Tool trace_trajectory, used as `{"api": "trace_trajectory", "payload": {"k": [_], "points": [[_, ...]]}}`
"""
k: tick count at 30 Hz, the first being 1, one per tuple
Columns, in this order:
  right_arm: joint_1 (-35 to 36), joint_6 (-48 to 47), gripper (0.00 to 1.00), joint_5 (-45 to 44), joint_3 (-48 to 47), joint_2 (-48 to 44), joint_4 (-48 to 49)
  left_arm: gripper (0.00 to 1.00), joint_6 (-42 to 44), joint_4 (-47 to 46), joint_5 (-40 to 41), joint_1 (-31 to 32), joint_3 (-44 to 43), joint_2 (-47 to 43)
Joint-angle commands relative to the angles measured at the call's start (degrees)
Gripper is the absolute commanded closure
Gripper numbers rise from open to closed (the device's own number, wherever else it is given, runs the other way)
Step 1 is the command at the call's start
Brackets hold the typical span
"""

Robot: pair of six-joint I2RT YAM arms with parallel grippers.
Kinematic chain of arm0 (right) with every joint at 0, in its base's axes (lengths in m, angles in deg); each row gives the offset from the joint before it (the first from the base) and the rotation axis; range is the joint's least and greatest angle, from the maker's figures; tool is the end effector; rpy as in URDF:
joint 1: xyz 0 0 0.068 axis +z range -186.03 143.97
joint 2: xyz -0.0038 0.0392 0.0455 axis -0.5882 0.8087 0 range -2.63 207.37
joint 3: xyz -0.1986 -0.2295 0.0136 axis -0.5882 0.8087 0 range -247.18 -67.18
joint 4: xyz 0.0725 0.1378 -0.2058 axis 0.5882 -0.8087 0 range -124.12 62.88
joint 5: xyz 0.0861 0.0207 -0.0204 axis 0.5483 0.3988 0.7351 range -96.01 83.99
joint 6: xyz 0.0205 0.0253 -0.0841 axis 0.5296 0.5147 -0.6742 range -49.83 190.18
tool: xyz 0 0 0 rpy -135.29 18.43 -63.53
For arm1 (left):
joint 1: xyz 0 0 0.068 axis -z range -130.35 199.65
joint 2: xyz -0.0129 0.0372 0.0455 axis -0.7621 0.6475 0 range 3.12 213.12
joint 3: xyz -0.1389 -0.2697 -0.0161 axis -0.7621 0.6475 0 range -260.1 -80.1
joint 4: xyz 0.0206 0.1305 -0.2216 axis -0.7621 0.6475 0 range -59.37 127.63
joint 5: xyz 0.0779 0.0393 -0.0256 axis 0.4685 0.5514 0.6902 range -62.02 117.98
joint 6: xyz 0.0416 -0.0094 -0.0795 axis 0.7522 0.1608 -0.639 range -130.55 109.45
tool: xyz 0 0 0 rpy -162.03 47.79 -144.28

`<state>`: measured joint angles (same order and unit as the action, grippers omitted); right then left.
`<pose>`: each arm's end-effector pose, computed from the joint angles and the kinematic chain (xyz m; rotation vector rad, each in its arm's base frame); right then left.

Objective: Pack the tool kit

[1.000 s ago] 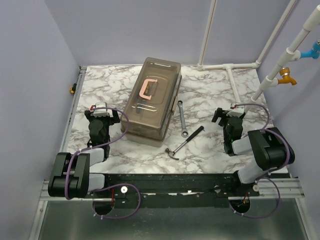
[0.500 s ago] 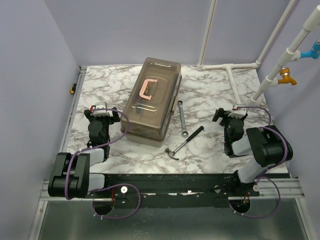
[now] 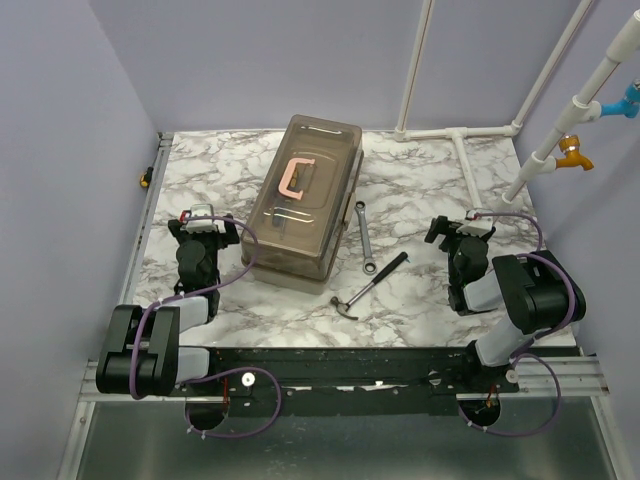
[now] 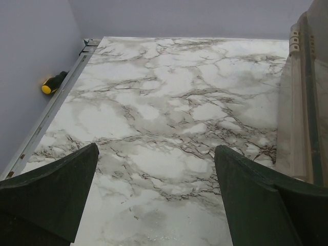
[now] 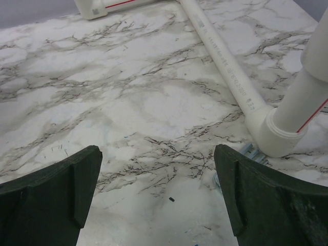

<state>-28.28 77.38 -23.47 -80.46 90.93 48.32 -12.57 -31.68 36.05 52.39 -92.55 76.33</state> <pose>0.2893 0.0150 0.1683 0.2230 1.6364 -0.0533 0.2587 -0.0010 0.2196 -0.1020 1.5409 0.0429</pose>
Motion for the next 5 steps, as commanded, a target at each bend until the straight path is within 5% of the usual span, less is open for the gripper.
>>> {"api": "trace_trajectory", "payload": {"k": [1,5], "points": [[-0.5,-0.8,0.0,0.0,0.3,0.1,2.8,0.01,-0.7,0.0,0.4,-0.2,-1.0,0.2],[-0.5,-0.7,0.0,0.0,0.3,0.1,2.8,0.02,-0.6,0.2,0.2,-0.3,-1.1,0.3]]}}
